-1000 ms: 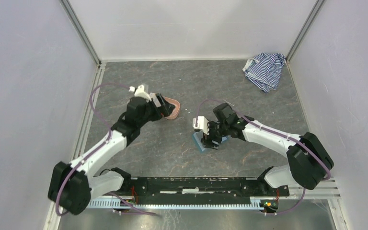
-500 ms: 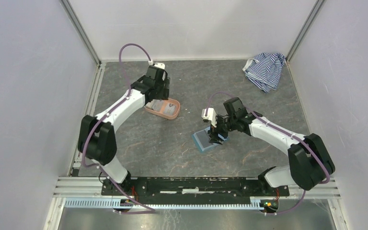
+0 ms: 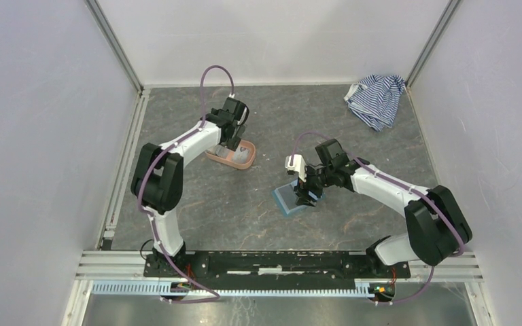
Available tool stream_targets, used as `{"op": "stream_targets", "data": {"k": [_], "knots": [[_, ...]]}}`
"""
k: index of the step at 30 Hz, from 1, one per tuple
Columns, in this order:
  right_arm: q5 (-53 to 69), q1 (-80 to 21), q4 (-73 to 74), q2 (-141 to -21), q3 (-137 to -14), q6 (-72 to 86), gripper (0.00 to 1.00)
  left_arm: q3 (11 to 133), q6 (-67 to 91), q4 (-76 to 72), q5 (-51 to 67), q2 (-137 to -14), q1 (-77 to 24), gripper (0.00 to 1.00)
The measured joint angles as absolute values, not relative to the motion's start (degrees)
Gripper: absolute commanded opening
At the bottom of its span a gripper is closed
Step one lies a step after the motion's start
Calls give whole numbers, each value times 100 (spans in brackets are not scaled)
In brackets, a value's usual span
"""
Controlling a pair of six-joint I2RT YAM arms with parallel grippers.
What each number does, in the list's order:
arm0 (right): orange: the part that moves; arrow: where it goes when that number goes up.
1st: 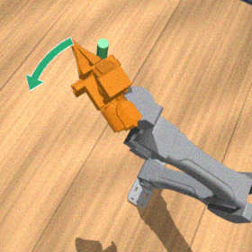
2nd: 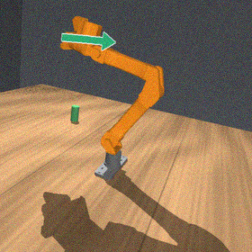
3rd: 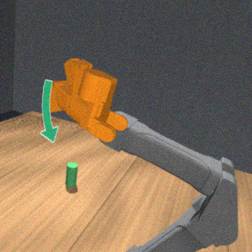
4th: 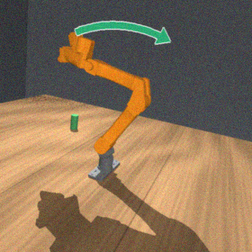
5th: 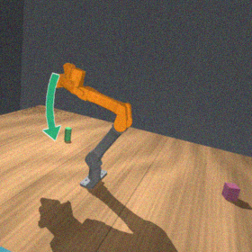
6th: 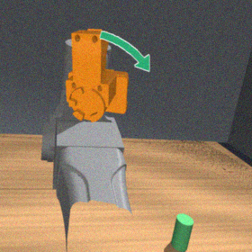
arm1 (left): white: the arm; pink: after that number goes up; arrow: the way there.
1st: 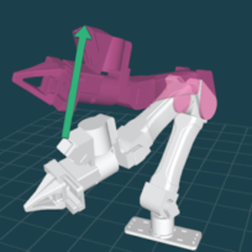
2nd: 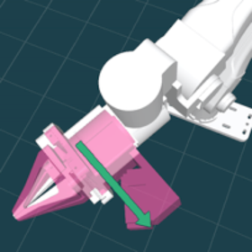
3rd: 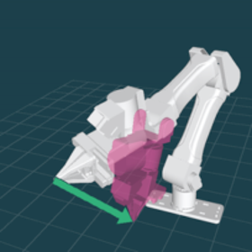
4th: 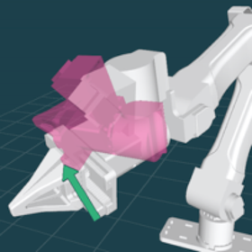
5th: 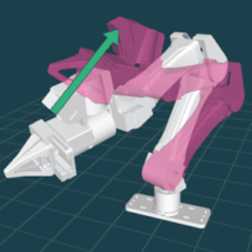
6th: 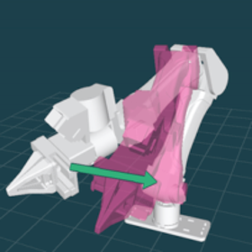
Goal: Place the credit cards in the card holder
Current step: Pick up the credit card from the storage box.
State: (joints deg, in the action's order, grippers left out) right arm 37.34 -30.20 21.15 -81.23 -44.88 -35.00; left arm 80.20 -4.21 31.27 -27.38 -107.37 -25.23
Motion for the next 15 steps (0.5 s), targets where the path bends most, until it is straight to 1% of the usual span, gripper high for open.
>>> {"op": "stream_targets", "data": {"k": [15], "knots": [[3754,-3004,2182,-8160,-4491,-3503,72,8143,-720,3133,-2860,-11113,-2488,91]]}}
